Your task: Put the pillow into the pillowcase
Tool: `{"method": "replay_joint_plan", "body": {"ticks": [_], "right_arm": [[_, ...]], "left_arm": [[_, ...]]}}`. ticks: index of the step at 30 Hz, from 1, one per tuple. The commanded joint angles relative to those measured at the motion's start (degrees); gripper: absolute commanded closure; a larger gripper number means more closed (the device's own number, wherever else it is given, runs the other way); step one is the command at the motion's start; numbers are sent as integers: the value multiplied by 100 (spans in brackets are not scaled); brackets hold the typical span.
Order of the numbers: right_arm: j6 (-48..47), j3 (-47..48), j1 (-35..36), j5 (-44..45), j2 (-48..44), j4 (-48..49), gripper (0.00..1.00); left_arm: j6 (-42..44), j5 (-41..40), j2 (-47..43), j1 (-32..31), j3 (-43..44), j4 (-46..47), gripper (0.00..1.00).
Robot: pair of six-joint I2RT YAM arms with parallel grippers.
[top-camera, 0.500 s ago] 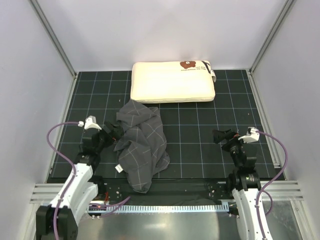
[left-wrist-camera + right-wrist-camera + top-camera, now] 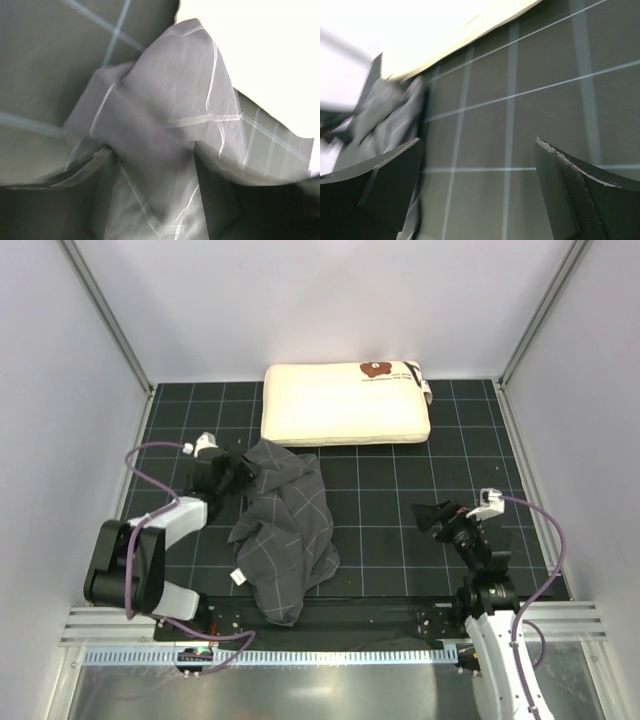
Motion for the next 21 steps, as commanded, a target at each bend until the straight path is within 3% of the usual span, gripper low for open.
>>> {"method": "replay_joint_plan", "body": {"ticks": [1,2,3,4,9,13,16,21], "right_arm": [[32,-66,155,-1653,731,1288,1],[50,-14,216,-1848,986,1368,2],[33,126,269,-2024,1293,1438,2],[-2,214,356,-2304,1731,1482,3],[-125,793,1593,-2088,2683,1623,3],[-125,1365,3016,-1578,3746,1860,3],[-125,1840,3624,-1192,4721,2141,3],[-55,2761,4022,-665,6259,2405,3]], "left_arm": [[55,331,704,-51,567,761,50],[116,472,915,-59,899,710,62],[230,743,1169,-51,1041,605,88],[266,824,1250,-59,1173,491,98],[257,677,655,-59,815,349,100],[442,167,-521,-59,455,-186,100],[460,43,-945,-51,366,-485,100],[433,122,-1481,-59,497,-890,100]]}}
